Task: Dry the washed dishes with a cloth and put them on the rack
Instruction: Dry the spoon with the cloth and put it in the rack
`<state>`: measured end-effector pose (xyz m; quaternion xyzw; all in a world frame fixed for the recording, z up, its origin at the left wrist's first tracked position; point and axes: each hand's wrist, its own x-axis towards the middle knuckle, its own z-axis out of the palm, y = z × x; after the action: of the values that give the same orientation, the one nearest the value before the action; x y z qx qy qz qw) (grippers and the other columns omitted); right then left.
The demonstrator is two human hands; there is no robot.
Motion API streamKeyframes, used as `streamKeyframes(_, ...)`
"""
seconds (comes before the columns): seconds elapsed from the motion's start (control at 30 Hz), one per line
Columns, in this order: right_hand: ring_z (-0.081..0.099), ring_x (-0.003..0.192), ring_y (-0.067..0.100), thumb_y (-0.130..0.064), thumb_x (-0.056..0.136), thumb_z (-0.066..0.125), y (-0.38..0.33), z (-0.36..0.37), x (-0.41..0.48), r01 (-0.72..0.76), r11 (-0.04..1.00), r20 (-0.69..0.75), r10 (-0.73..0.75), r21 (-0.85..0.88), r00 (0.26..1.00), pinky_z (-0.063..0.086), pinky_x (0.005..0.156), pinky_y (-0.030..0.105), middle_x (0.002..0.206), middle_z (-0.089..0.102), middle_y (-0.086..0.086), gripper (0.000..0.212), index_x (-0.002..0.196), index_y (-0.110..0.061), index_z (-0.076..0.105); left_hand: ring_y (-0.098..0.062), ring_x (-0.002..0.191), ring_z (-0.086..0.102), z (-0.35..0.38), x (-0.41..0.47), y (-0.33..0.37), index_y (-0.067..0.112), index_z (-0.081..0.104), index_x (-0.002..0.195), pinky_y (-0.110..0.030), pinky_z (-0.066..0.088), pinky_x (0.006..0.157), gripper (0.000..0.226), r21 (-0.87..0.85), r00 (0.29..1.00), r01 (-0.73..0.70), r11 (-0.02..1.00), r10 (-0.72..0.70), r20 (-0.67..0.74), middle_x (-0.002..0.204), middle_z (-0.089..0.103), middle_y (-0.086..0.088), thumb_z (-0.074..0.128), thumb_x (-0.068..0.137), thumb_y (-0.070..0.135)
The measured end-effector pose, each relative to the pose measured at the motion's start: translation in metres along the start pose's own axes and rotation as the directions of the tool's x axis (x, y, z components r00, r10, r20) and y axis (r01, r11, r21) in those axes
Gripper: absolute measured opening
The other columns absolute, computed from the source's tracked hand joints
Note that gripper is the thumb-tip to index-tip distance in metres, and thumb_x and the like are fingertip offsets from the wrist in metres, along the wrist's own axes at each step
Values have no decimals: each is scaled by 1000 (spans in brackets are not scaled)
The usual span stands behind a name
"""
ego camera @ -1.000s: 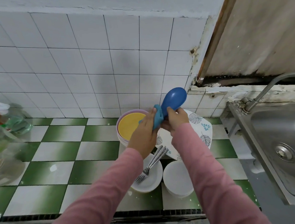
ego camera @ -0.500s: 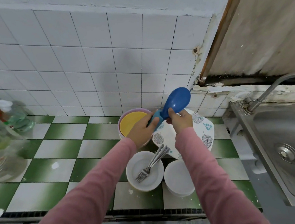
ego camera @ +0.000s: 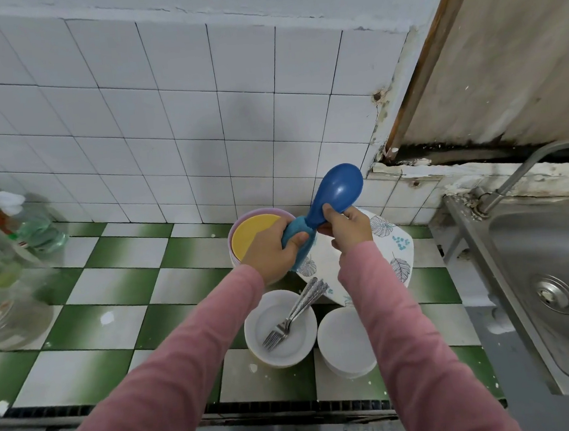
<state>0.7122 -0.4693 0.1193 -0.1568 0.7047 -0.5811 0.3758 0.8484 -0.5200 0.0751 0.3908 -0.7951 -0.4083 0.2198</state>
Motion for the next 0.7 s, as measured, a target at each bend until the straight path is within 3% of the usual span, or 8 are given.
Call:
streamKeyframes(0.1, 63, 64, 8, -19, 96, 61, -5, -5, 2, 11, 999, -16, -11, 38, 1000, 42, 53, 18, 94, 68, 9, 15, 83, -19, 55, -19, 96, 58, 0, -6, -1, 15, 51, 124, -22, 51, 74, 30, -2, 1000, 18, 1000, -18, 16, 109, 59, -4, 49, 101, 35)
streamKeyframes(0.2, 63, 68, 11, -20, 95, 63, -9, -10, 3, 42, 997, -47, -39, 63, 998, 43, 61, 24, 86, 66, 6, 15, 81, -20, 57, -19, 96, 58, 1, -12, -1, 14, 49, 124, -17, 50, 71, 29, -40, 999, 25, 999, -25, 21, 110, 58, -5, 49, 101, 32)
streamKeyframes(0.33, 62, 72, 16, -21, 95, 64, -9, -14, 3, 78, 989, -76, -69, 127, 995, 48, 67, 27, 78, 65, 4, 15, 81, -19, 60, -21, 92, 58, -2, -18, -5, 21, 49, 115, -21, 51, 70, 17, -118, 999, 54, 992, -53, 10, 104, 60, -6, 46, 102, 31)
streamKeyframes(0.43, 63, 72, 16, -22, 96, 64, -11, -18, 3, 96, 970, -83, -79, 225, 993, 51, 67, 25, 78, 66, 4, 9, 88, -18, 64, -14, 86, 56, -6, -18, -8, 19, 50, 111, -17, 45, 67, 15, -202, 988, 119, 972, -136, -75, 94, 57, 1, 44, 103, 31)
streamKeyframes(0.53, 60, 67, 14, -21, 98, 62, -13, -23, 1, 94, 952, -33, -88, 293, 996, 54, 67, 24, 78, 64, 3, 10, 101, -12, 65, -10, 87, 57, -14, -14, -8, 16, 52, 115, -13, 44, 63, 23, -344, 950, 187, 920, -258, -174, 99, 57, 1, 43, 103, 34)
streamKeyframes(0.63, 63, 64, 16, -20, 101, 55, -8, -20, -5, 56, 982, 64, -69, 182, 996, 60, 73, 33, 78, 63, 5, 14, 109, -10, 61, -17, 91, 59, -19, -10, 0, 18, 53, 116, -21, 50, 69, 28, -473, 909, 120, 873, -288, -301, 96, 59, 2, 43, 102, 40)
streamKeyframes(0.7, 60, 63, 19, -20, 103, 50, -2, -14, -12, 42, 999, 106, -45, 30, 993, 61, 70, 38, 79, 59, 8, 16, 111, -9, 58, -11, 90, 60, -18, -8, 13, 24, 54, 115, -25, 54, 74, 21, -481, 866, -20, 877, -225, -446, 95, 60, 8, 46, 101, 38)
